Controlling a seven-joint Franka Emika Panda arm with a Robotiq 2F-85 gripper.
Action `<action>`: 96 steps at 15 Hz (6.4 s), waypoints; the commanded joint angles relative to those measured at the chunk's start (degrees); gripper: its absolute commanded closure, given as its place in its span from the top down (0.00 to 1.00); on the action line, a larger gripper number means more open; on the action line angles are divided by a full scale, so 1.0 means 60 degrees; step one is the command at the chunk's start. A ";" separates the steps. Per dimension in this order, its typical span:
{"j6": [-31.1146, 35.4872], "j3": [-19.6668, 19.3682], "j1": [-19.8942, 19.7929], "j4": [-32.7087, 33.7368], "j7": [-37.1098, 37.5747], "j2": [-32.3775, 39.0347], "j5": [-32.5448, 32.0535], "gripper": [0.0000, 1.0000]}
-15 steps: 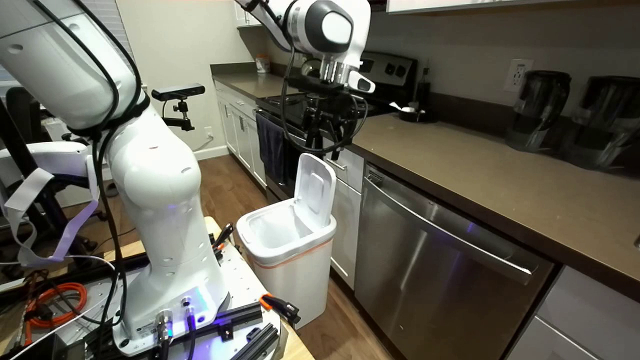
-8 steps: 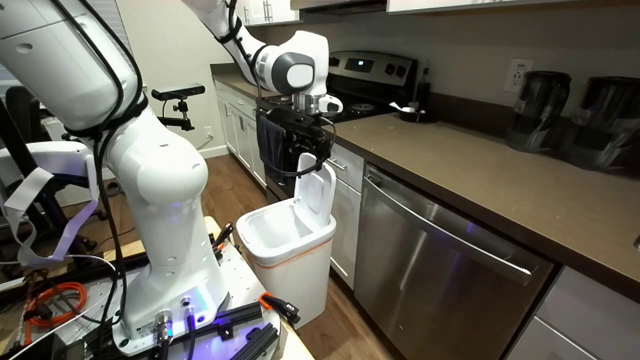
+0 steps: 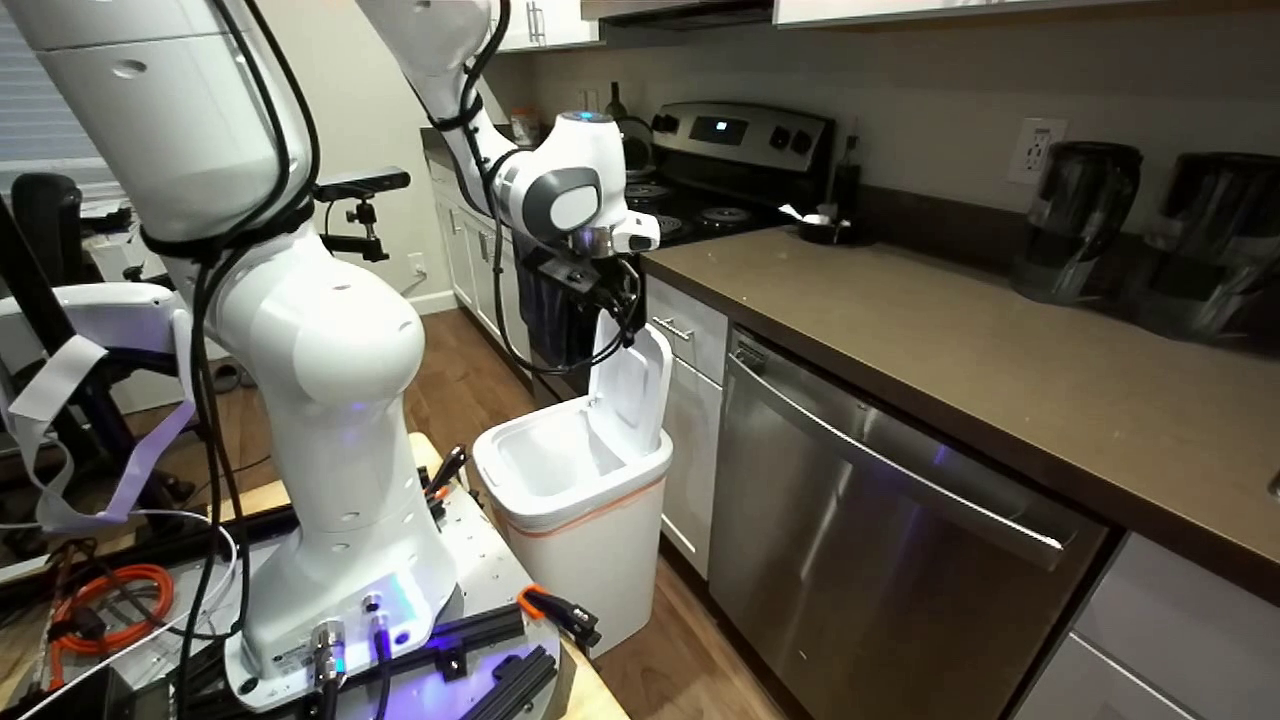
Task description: Close the bin
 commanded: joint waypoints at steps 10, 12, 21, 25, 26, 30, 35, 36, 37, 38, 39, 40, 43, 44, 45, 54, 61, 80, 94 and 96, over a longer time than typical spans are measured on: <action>-0.3042 -0.0127 0.0238 0.5723 0.2526 0.5394 -0.2487 1.00; -0.4079 -0.0089 0.0246 0.6595 0.2434 0.5676 -0.2424 1.00; -0.5398 -0.0085 0.0160 0.7952 0.2253 0.5730 -0.2386 1.00; -0.4690 -0.0003 -0.0024 0.7562 0.1995 0.5589 -0.2124 1.00; -0.4407 0.0013 -0.0054 0.7430 0.1956 0.5545 -0.2073 1.00; -0.3625 0.0071 -0.0124 0.7103 0.1846 0.5509 -0.1980 0.71; -0.3467 0.0183 -0.0087 0.6905 0.1808 0.5402 -0.1927 0.59; -0.3600 0.0195 -0.0093 0.6941 0.1793 0.5336 -0.1913 0.61; -0.3720 0.0190 -0.0057 0.6973 0.1840 0.5277 -0.1946 0.67; -0.3828 0.0217 -0.0038 0.7010 0.1861 0.5247 -0.1946 0.69; -0.3834 0.0241 0.0002 0.6983 0.1904 0.5189 -0.1981 0.71; -0.3796 0.0278 0.0001 0.6935 0.1889 0.5143 -0.1965 0.69; -0.3784 0.0346 0.0001 0.6882 0.1880 0.5062 -0.1961 0.38; -0.3806 0.0365 0.0006 0.6878 0.1890 0.5024 -0.1958 0.32; -0.3744 0.0367 0.0027 0.6843 0.1913 0.4968 -0.1993 0.24; -0.2722 0.0457 0.0003 0.6266 0.1568 0.4793 -0.2067 0.04; -0.2682 0.0508 -0.0015 0.6167 0.1264 0.4826 -0.2046 0.06; -0.3288 0.0200 0.0155 0.7976 0.1266 0.6194 -0.2434 0.04; -0.3759 0.0189 0.0169 0.8412 0.1100 0.6508 -0.2389 0.05; -0.3746 0.0223 0.0118 0.8193 0.1014 0.6419 -0.2341 0.05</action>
